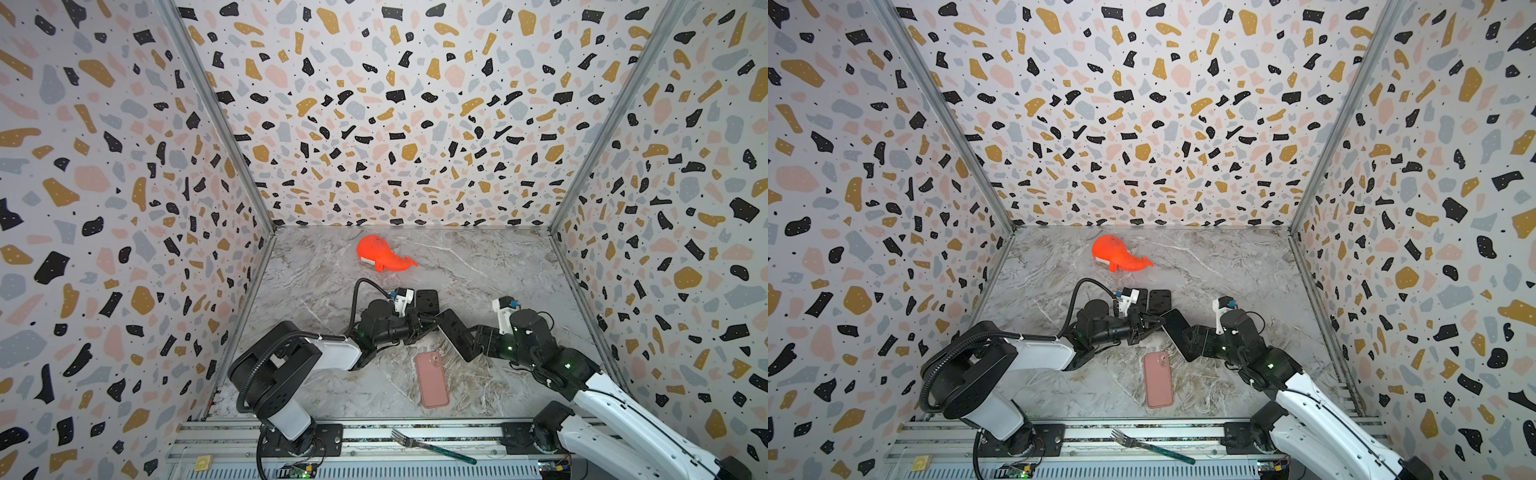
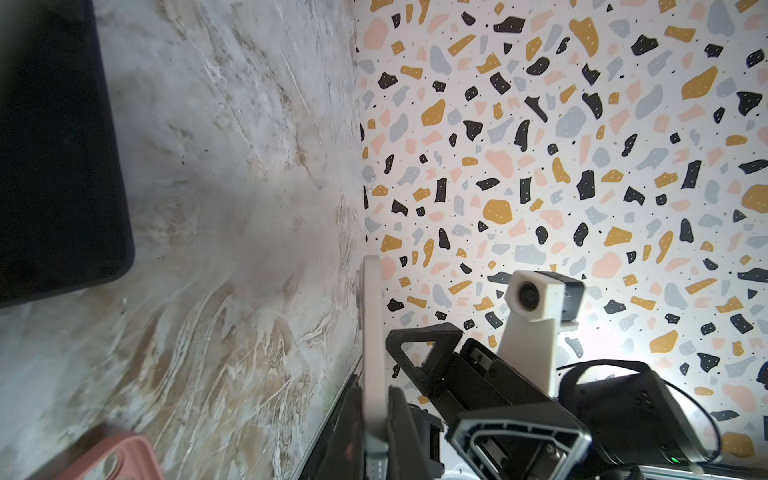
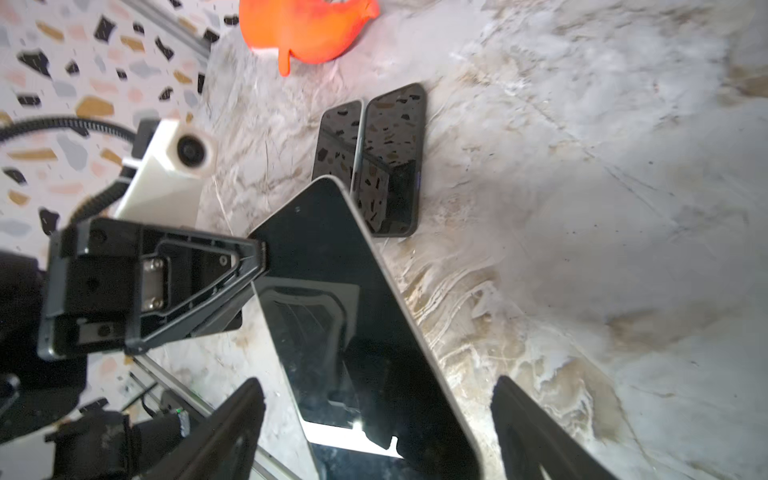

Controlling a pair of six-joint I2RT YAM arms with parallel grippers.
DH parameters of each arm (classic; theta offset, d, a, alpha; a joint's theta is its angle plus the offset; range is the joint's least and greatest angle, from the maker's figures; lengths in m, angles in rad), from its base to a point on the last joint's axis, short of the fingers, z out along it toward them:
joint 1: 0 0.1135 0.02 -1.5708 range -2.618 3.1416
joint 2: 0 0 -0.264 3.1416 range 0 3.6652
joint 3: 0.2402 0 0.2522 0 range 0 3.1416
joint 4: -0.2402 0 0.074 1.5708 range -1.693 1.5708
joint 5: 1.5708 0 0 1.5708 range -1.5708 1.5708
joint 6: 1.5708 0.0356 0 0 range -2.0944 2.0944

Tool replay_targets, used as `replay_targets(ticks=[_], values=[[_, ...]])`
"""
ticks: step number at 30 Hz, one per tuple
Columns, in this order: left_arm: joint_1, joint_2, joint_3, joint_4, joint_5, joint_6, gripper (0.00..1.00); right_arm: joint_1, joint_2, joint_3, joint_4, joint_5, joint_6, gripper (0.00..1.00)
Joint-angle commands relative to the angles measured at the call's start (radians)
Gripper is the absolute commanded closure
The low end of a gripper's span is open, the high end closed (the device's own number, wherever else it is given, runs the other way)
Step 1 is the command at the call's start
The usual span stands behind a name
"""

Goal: Put the phone into the phone case

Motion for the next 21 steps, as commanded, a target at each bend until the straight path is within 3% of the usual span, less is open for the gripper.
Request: replay_targets(ticks=[1, 10, 16, 21], values=[[-0.003, 0.013, 0.013, 0.126, -0.023, -0.028, 1.0, -0.092, -0.045, -0.046, 0.057, -0.166, 0.106, 0.13], [-0.003, 0.129, -0.022, 0.418, -0.061, -0.177, 1.0, -0.225, -0.186, -0.273, 0.365, -0.423, 0.454, 0.17], [-0.003, 0.137, -0.031, 0.424, -0.098, -0.177, 1.0, -0.238, -0.308, -0.366, 0.455, -0.418, 0.624, 0.22], [-0.004, 0.153, -0.034, 0.459, -0.107, -0.204, 1.0, -0.24, -0.397, -0.484, 0.615, -0.398, 0.775, 0.38]])
